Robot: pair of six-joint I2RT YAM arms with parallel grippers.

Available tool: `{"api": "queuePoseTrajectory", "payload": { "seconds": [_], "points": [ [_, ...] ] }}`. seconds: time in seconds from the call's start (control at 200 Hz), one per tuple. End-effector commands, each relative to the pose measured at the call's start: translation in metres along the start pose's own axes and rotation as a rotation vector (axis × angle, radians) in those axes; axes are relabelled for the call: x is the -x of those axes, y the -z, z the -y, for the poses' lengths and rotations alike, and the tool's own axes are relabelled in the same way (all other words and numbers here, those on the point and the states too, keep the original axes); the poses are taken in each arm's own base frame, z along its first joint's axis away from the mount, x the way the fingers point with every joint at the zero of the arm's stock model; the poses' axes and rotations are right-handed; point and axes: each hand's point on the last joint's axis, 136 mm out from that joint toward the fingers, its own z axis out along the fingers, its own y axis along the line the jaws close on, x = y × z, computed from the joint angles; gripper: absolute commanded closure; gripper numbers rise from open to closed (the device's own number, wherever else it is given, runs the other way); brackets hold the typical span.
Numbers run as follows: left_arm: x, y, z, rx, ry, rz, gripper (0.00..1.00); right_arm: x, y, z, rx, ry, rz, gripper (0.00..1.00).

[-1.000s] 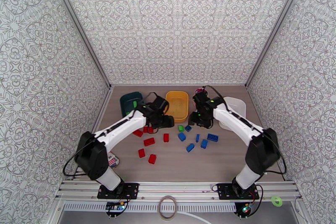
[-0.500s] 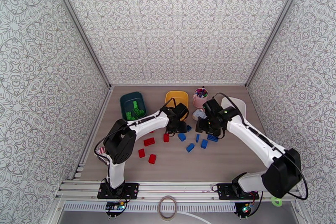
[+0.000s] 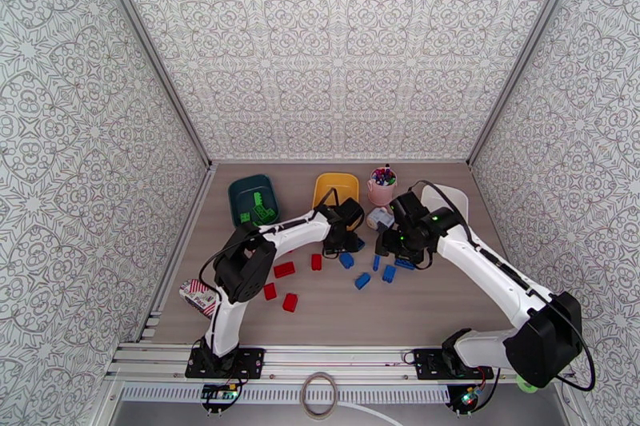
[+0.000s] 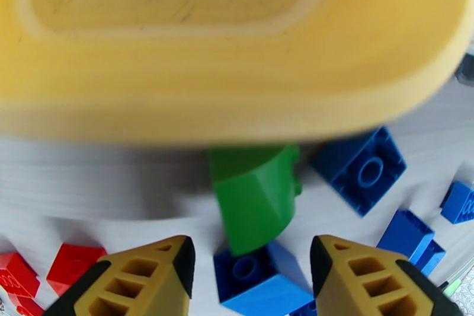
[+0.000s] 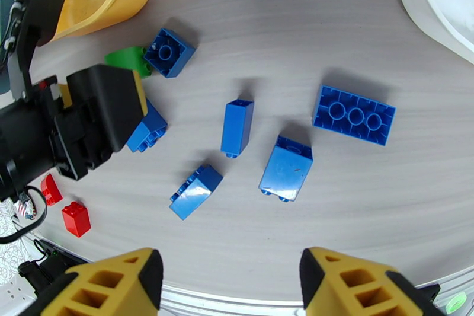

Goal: Sort the legos into containers by color

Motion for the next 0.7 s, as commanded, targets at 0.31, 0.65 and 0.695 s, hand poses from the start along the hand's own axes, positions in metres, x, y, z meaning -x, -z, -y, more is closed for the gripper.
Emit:
{"api": "queuePoseTrajectory", "payload": {
  "seconds": [0.31, 0.65, 0.695],
  "points": [
    [0.015, -0.017, -0.004, 0.046, 0.013, 0.013, 0.56, -0.003, 0.006, 0.005, -0.008, 0.004, -0.008, 0.34],
    [0.016, -0.011, -0.001, 0.038, -0.004, 0.028, 0.68, -0.002, 0.005, 0.003, 0.005, 0.005, -0.010, 0.34],
    [0.014, -0.009, 0.000, 0.035, -0.009, 0.026, 0.70, -0.002, 0.004, 0.002, 0.008, 0.004, -0.010, 0.34]
  ]
}}
